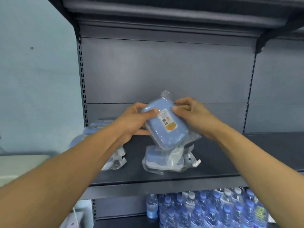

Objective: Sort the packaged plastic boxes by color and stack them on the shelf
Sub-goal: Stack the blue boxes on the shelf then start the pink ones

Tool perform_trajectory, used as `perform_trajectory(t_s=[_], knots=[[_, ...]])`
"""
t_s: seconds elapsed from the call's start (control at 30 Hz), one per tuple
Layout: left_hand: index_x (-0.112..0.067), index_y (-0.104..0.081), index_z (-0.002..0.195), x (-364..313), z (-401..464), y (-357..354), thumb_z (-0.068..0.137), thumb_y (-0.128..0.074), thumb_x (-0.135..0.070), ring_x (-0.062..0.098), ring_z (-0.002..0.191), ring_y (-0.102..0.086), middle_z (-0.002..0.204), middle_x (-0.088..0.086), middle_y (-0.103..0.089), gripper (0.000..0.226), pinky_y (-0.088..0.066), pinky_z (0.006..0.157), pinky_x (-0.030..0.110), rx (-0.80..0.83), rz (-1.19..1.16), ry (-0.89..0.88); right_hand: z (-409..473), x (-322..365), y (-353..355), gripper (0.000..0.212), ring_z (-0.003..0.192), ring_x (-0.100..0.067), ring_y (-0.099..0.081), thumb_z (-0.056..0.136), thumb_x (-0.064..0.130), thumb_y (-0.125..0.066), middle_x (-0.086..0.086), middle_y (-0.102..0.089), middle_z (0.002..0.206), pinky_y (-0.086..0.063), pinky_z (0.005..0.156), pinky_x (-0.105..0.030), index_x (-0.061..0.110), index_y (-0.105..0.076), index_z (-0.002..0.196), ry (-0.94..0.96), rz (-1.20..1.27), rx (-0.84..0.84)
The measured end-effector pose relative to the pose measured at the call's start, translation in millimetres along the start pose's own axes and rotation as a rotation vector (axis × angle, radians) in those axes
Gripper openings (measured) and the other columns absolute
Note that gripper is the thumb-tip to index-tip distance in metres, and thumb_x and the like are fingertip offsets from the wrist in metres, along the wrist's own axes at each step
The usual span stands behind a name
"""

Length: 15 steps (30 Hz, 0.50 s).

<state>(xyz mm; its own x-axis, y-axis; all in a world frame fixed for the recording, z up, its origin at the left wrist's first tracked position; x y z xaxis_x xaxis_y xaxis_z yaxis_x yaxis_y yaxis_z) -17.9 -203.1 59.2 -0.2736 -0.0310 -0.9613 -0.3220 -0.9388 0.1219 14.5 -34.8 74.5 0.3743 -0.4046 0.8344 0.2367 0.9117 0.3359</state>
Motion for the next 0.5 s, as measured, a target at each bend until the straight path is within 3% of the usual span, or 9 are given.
perform_trajectory(t_s=[0.07,0.13,0.23,0.3,0.37,0.43,0.5], knots=[[-0.014,-0.057,0.095,14.4,11.3,3.9,0.092,-0.06,-0.029,0.019,0.08,-0.066,0.1,0.009,-0.067,0.016,-0.058,0.067,0.033,-0.09,-0.186,0.098,-2.0,1.4,10.1,0.042,0.106,-0.009,-0.054,0.087,0.033,-0.065,0.003,-0.055,0.121,-0.041,0.082,-0.018,0.016,-0.047,0.122,0.106,-0.261,-0.239],[-0.011,-0.056,0.099,30.6,17.9,3.3,0.091,-0.061,-0.032,0.021,0.079,-0.064,0.1,0.01,-0.065,0.023,-0.056,0.066,0.034,-0.181,-0.331,0.194,-12.3,-3.5,3.0,0.062,0.119,-0.008,-0.04,0.08,0.041,-0.07,0.009,-0.039,0.124,-0.034,0.093,-0.022,0.021,-0.041,0.131,0.159,-0.416,-0.149],[-0.012,-0.054,0.105,50.0,21.2,-8.6,0.092,-0.06,-0.033,0.019,0.074,-0.063,0.095,0.008,-0.065,0.025,-0.055,0.058,0.031,-0.179,-0.354,0.285,-21.3,-28.4,-14.1,0.084,0.122,-0.008,-0.028,0.069,0.041,-0.079,0.009,-0.03,0.128,-0.028,0.095,-0.02,0.028,-0.034,0.138,0.151,-0.634,0.058],[-0.013,-0.055,0.096,60.3,19.6,-12.4,0.093,-0.058,-0.032,0.019,0.072,-0.062,0.086,0.005,-0.064,0.019,-0.053,0.062,0.032,-0.146,-0.298,0.328,-12.6,-48.3,-14.0,0.069,0.118,-0.011,-0.039,0.069,0.031,-0.081,0.004,-0.042,0.125,-0.034,0.091,-0.021,0.028,-0.046,0.128,0.148,-0.628,0.089],[-0.014,-0.055,0.102,69.6,17.7,-7.6,0.092,-0.057,-0.037,0.019,0.08,-0.061,0.09,0.004,-0.063,0.025,-0.051,0.068,0.034,-0.119,-0.134,0.341,-2.1,-67.1,-8.2,0.052,0.112,-0.013,-0.053,0.071,0.02,-0.082,0.005,-0.054,0.119,-0.044,0.091,-0.024,0.027,-0.056,0.116,0.069,-0.478,0.138],[-0.015,-0.054,0.106,77.8,14.5,0.3,0.092,-0.057,-0.038,0.018,0.091,-0.058,0.097,0.001,-0.06,0.028,-0.047,0.077,0.037,-0.116,0.031,0.334,3.6,-81.8,-4.8,0.047,0.111,-0.011,-0.056,0.072,0.013,-0.081,0.009,-0.06,0.116,-0.046,0.094,-0.024,0.026,-0.059,0.112,0.009,-0.376,0.186],[-0.016,-0.055,0.094,84.8,11.7,4.3,0.094,-0.055,-0.031,0.018,0.095,-0.055,0.096,-0.001,-0.058,0.015,-0.043,0.082,0.036,-0.107,0.136,0.294,5.0,-90.5,-7.0,0.045,0.108,-0.01,-0.059,0.071,0.012,-0.082,0.011,-0.061,0.112,-0.048,0.093,-0.025,0.026,-0.06,0.108,0.002,-0.359,0.208]])
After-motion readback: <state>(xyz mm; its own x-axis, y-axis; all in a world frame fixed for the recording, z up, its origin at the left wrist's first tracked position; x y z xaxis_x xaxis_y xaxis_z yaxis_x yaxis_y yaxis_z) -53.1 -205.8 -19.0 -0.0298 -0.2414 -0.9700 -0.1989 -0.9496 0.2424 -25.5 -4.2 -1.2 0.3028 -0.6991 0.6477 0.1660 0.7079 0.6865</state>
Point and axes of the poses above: each hand's wrist, its own z-axis towards the middle knuckle, its own y-axis out of the back of the hand, x = y × z, the point moved 5 cm from there along z, towards the middle knuckle
